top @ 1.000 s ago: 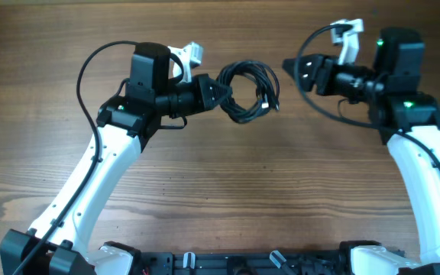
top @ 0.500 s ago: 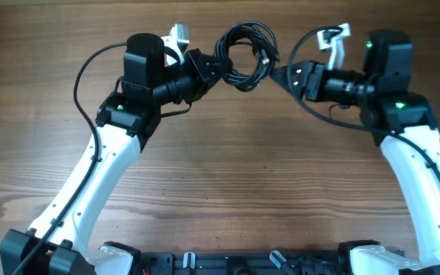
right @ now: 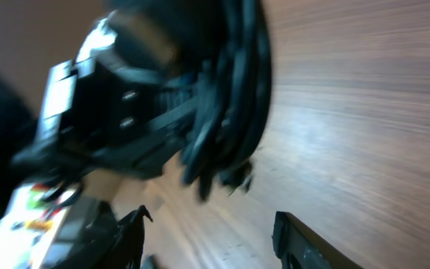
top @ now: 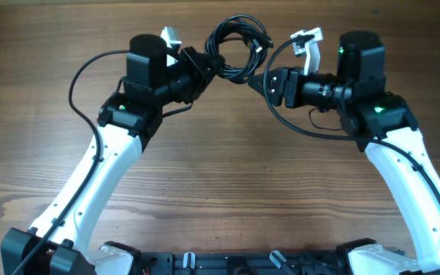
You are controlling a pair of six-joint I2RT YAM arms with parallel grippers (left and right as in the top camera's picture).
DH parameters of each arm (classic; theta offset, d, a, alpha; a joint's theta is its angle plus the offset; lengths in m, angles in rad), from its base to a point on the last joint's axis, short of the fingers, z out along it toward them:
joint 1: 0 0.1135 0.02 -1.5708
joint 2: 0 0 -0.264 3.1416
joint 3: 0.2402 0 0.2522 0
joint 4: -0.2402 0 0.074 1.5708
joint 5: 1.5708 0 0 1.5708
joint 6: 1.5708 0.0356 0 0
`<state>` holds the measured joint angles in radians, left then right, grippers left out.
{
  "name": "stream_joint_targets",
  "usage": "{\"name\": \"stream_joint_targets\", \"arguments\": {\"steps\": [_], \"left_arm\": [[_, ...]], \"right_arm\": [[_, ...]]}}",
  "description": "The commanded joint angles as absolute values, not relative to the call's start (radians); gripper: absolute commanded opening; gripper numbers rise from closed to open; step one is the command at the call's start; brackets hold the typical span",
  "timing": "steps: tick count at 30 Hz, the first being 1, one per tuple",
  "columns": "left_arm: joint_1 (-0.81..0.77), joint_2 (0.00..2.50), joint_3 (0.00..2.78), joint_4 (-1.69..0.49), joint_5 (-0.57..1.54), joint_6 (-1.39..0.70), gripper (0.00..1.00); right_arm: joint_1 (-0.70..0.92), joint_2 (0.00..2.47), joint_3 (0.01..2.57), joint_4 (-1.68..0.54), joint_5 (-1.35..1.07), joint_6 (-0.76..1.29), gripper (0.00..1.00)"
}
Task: Untangle cables
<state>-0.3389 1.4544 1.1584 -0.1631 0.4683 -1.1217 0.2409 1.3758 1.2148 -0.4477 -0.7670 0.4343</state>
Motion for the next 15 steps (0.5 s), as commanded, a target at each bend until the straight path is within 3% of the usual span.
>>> {"name": "stream_joint_targets", "arguments": {"steps": [1, 6, 9, 15], "left_arm": [[-0.387, 1.455, 1.165, -0.15, 0.465, -1.134, 0.04], [-0.418, 1.455, 1.165, -0.157, 0.429, -1.134, 0.04], [-0.42, 1.455, 1.165, -0.166, 0.424, -1.134, 0.04], [-0.419, 1.455, 1.165, -0.186, 0.377, -1.13, 0.04]], "right_arm": [[0.261, 1.422, 1.238, -0.406, -0.638, 0.481, 0.57], [0.263, 1.461, 1.238, -0.319, -0.682, 0.527, 0.54], [0.262, 1.462, 1.238, -0.319, -0.666, 0.527, 0.47], [0.243, 1.462, 1.238, -0.442, -0.441, 0.638, 0.21]]}}
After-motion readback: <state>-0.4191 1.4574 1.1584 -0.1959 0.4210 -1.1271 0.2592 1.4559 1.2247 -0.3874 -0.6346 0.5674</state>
